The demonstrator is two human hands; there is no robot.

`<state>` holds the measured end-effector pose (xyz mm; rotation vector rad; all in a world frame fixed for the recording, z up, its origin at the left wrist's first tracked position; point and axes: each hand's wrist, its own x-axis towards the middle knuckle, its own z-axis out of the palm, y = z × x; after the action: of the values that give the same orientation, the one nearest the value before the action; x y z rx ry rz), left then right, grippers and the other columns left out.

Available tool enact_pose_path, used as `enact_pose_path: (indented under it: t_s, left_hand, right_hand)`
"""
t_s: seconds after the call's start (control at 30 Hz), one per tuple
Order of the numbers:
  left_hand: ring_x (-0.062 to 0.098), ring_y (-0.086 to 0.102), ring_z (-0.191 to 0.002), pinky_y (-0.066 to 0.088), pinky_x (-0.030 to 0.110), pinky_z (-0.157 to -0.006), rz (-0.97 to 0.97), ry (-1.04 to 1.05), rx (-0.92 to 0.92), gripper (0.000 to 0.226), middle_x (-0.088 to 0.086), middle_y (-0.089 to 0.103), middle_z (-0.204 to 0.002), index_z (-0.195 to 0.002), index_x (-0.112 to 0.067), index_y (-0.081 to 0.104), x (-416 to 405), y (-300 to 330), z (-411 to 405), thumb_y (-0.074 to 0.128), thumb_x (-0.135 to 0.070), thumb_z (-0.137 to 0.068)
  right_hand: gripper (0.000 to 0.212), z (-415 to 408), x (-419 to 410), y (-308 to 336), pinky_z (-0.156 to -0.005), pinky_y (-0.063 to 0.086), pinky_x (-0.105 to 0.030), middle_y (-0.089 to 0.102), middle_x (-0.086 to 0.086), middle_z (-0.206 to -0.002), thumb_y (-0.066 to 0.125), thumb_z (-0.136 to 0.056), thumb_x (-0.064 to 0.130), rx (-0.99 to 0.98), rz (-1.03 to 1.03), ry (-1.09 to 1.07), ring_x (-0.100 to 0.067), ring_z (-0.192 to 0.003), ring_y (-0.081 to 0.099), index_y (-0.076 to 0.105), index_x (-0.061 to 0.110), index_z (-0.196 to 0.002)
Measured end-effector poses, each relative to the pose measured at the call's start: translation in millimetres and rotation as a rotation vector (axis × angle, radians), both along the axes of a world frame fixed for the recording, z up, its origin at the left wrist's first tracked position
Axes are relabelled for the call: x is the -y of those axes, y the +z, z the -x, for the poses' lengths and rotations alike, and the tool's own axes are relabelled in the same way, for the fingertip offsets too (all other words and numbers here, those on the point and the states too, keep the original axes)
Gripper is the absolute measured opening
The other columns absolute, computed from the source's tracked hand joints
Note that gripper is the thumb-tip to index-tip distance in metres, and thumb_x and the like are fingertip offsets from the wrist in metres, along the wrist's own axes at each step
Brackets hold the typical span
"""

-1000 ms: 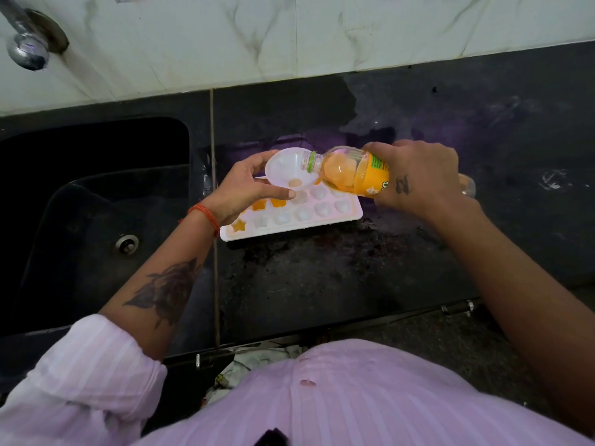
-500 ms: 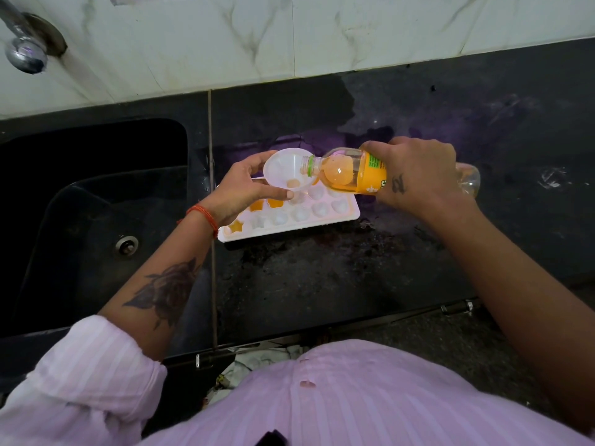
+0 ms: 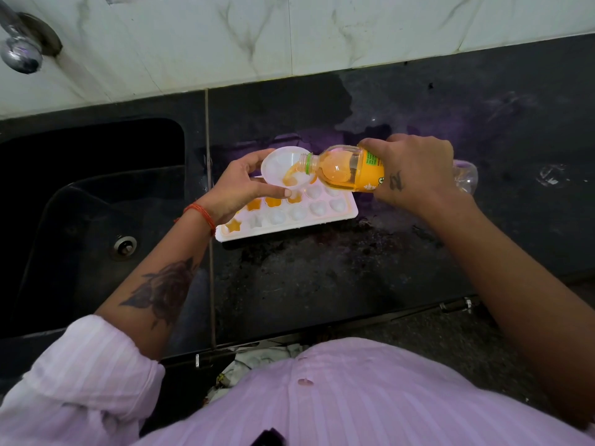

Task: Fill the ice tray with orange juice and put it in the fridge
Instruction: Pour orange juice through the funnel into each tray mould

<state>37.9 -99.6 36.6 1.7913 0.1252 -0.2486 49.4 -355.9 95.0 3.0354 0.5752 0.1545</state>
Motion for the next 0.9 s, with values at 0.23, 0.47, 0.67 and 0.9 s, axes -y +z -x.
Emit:
enact_pose_path:
  t_s: [0.23, 0.47, 0.67, 0.9]
  left_hand:
    - [0.021, 0.057, -0.118, 0.053, 0.034, -0.091, -0.011, -0.007, -0.005, 0.068, 0.001, 0.059, -0.128, -0.126, -0.027, 0.053, -1, 0, -2, 0.081, -0.007, -0.067]
    - [0.021, 0.057, -0.118, 0.054, 0.033, -0.091, 0.001, -0.007, -0.002, 0.068, 0.000, 0.058, -0.128, -0.124, -0.028, 0.053, -2, 1, -2, 0.081, -0.006, -0.067]
    - [0.020, 0.057, -0.117, 0.054, 0.032, -0.090, 0.014, -0.011, 0.015, 0.067, 0.000, 0.059, -0.128, -0.122, -0.028, 0.054, 2, 3, -2, 0.081, -0.004, -0.066]
    - [0.020, 0.057, -0.117, 0.054, 0.028, -0.086, 0.010, -0.032, 0.027, 0.065, 0.002, 0.058, -0.128, -0.121, -0.029, 0.053, 11, 5, -6, 0.079, -0.002, -0.068]
  right_hand:
    - [0.065, 0, 0, -1, -0.077, 0.043, -0.037, 0.063, -0.007, -0.110, 0.071, -0.076, 0.039, -0.059, -0.064, -0.019, -0.031, -0.099, 0.059, 0.044, 0.032, -0.134]
    - [0.074, 3, 3, -4, -0.076, 0.041, -0.033, 0.062, -0.006, -0.116, 0.072, -0.073, 0.043, -0.119, -0.123, -0.037, -0.030, -0.104, 0.058, 0.040, 0.034, -0.139]
    - [0.082, 2, 9, -5, -0.075, 0.036, -0.032, 0.062, -0.005, -0.120, 0.077, -0.069, 0.043, -0.134, -0.160, -0.070, -0.030, -0.107, 0.057, 0.038, 0.034, -0.140]
    - [0.079, 3, 14, -5, -0.071, 0.035, -0.032, 0.062, -0.005, -0.116, 0.076, -0.069, 0.042, -0.090, -0.106, -0.089, -0.029, -0.102, 0.058, 0.039, 0.035, -0.139]
